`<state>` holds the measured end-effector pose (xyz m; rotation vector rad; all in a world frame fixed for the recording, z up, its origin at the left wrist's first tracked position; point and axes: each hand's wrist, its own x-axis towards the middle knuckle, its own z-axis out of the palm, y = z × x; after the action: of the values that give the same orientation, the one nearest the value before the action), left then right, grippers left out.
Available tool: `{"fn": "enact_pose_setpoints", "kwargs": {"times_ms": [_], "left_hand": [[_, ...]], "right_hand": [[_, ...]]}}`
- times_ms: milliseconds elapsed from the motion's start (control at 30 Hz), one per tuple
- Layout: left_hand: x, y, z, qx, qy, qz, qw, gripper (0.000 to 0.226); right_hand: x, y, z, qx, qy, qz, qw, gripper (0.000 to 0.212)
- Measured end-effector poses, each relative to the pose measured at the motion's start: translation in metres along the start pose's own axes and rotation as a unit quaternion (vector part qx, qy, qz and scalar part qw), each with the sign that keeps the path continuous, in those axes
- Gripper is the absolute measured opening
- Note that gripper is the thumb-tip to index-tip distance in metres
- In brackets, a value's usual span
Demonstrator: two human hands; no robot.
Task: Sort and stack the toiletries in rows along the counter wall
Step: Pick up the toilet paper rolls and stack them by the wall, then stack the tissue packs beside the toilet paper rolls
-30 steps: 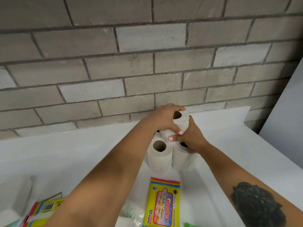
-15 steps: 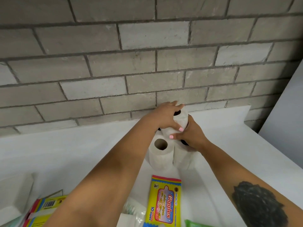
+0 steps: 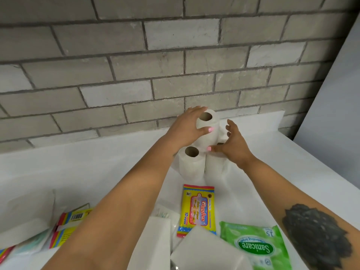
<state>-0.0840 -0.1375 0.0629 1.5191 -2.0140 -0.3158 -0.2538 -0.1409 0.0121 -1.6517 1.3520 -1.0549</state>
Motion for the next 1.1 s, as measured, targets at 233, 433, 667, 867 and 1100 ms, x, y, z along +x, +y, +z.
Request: {"fn": "enact_pose_setpoints", "kwargs": {"times_ms": [233,433,667,867,1100], "left_hand": [[-0.071,0.001,-0.029,-0.046,0.033,0.018,0.998,0.058],[-0.136,0.000,-0.059,-0.076,0.000,-0.019,0.997,0.055],[-0.200,-0.023,-0.067,-0.084,-0.028,-0.029,0.996,0.061],[-0.250,-0.051,-0.046,-0.079,-0.201,-0.064,0.974,0.104],[-0.273,-0.060,-0.030,0.080,-0.356,-0.057,0.929,0.138]], "right_hand": [[-0.058,-0.023,0.001,0.040,0.060,0.008,0.997,0.094],[-0.109,-0.044,0.021,0.029,0.082,-0.003,0.996,0.078],[-0.167,-0.057,0.059,0.010,0.069,-0.003,0.998,0.071],[-0.202,-0.062,0.081,0.026,0.059,0.013,0.998,0.068],[-0.215,-0.062,0.093,0.014,0.064,0.020,0.998,0.063]]}}
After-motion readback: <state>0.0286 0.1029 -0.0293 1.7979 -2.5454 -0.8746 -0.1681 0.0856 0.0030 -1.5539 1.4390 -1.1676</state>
